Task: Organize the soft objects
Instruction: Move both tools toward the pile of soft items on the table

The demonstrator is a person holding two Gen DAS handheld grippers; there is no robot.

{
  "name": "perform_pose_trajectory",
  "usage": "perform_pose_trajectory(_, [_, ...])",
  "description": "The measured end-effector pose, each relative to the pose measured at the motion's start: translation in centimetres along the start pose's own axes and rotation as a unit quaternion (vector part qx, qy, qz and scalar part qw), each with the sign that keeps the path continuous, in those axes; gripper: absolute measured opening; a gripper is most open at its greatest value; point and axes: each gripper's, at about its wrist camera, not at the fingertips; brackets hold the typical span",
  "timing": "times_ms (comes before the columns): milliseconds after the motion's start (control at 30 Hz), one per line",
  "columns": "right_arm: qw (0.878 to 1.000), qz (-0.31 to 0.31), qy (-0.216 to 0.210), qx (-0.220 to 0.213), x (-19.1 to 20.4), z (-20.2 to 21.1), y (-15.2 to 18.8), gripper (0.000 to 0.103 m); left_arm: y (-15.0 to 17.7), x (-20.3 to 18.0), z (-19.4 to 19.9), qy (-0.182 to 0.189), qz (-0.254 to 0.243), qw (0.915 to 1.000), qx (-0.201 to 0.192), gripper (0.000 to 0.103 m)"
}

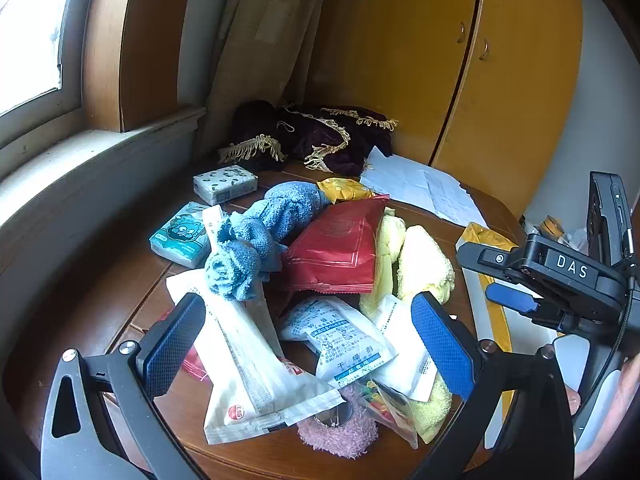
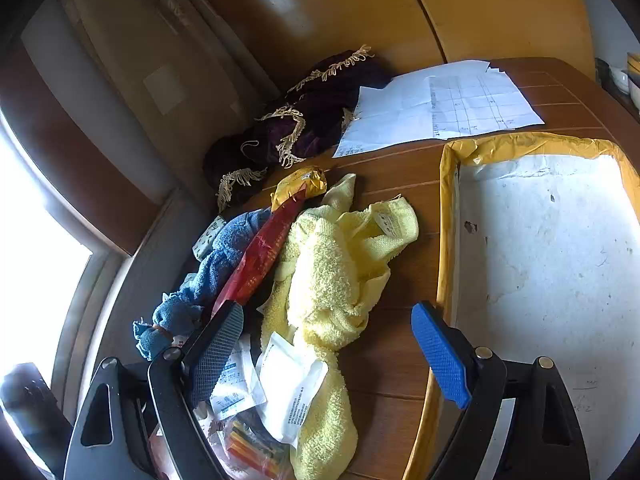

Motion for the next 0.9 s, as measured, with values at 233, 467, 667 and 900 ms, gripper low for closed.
perform_pose_trajectory(233, [0.998, 0.043, -0.043, 0.009, 1.8, 0.5, 0.4, 0.088, 0.0, -0.2, 0.0, 0.005, -0.004, 1.0, 0.007, 0.103])
perform_pose_trajectory(467, [0.995, 0.057, -0.076, 0.004, 2.7, 1.3, 0.8, 0.087, -0.1, -0.6, 0.0, 0.015, 0.005, 0.9996, 0.024, 0.103])
perform_pose_trajectory(667, [0.994, 0.05, -0.094, -0.007, 2.6, 2.0, 0.7, 0.087, 0.1, -0.8, 0.2, 0.023, -0.006, 0.9994, 0.024, 0.103])
perform_pose_trajectory(900, [0.995, 0.023, -0.091, -0.015, 1.5, 2.0, 0.5, 0.088, 0.8, -2.5, 0.6, 0.039, -0.058, 0.9972, 0.025, 0.103])
Point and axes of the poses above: each gripper's, at about its wrist camera, not at the fingertips, and z roughly against the way its jaws point, x to its left, y to its underside, and after that the axes turned 2 degrees about x, right-handed
